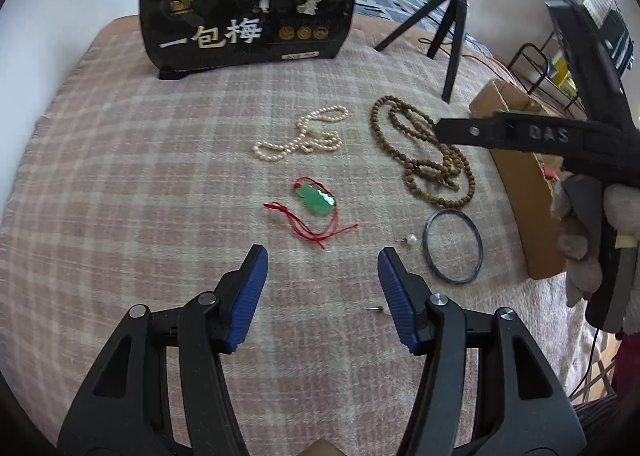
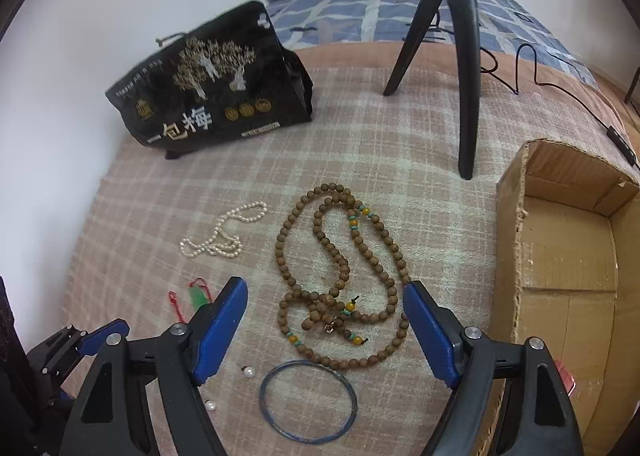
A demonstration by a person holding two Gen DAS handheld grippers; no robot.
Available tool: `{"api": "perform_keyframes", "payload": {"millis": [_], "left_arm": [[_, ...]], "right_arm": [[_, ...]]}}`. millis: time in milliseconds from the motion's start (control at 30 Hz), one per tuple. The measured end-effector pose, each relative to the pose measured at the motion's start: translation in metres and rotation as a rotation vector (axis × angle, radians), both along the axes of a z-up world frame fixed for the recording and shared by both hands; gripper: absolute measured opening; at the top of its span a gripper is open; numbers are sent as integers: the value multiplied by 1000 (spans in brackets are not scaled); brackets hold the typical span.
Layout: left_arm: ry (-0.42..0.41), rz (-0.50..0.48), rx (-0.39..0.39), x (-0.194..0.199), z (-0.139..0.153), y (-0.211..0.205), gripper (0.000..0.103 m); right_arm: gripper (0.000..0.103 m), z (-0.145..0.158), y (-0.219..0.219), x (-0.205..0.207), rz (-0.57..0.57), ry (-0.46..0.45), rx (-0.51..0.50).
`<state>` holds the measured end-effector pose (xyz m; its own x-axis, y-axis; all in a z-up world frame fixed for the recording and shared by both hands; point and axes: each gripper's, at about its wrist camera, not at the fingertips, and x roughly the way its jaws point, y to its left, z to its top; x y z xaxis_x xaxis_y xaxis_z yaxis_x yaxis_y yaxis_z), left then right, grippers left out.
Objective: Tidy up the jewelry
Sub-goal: 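Grasp white pearl earring with left tool while right tool grasps brown bead mala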
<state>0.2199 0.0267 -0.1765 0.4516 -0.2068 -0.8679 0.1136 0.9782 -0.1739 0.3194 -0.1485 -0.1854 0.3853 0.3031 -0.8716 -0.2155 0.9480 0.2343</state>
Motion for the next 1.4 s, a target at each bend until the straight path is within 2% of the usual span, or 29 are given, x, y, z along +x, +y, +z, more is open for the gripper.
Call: {"api": "perform_keyframes", "payload": {"millis": [100,200,367,567,633,833,1000,1067,1133,1233,1400], "left_arm": [[-14,-49,24,-4,-4,-14,58],[10,-82,25,-11,-10,-24,46],[31,-114,12,-24,-14,-32,37],[44,-137,5,-28,-16,-40,36],[47,-144,16,-27,-18,-43,32],[66,-143,12,-24,-25,-43,32],[71,-148,17,-20,-31,-45,31],[70,-151,18,-19,-32,-47,31],[70,-158,26,-19,-34,-48,26],[68,-162,40,-18,-36,-50,25],[56,-170,61,-18,-38,-54,25]], "right_arm": [[77,-6,4,4,19,15,-3],[74,-10,8,5,35,14,-22],[68,-16,12,7,54,24,-19],[65,-24,15,13,58,44,-14],[63,-28,18,15,64,54,-13],[61,-40,29,16,100,75,-47],[59,-49,43,15,148,62,-142],[55,-50,47,15,158,46,-175],[49,-51,51,14,170,28,-205],[40,-51,54,13,180,19,-204],[34,-52,51,14,176,16,-193]]}}
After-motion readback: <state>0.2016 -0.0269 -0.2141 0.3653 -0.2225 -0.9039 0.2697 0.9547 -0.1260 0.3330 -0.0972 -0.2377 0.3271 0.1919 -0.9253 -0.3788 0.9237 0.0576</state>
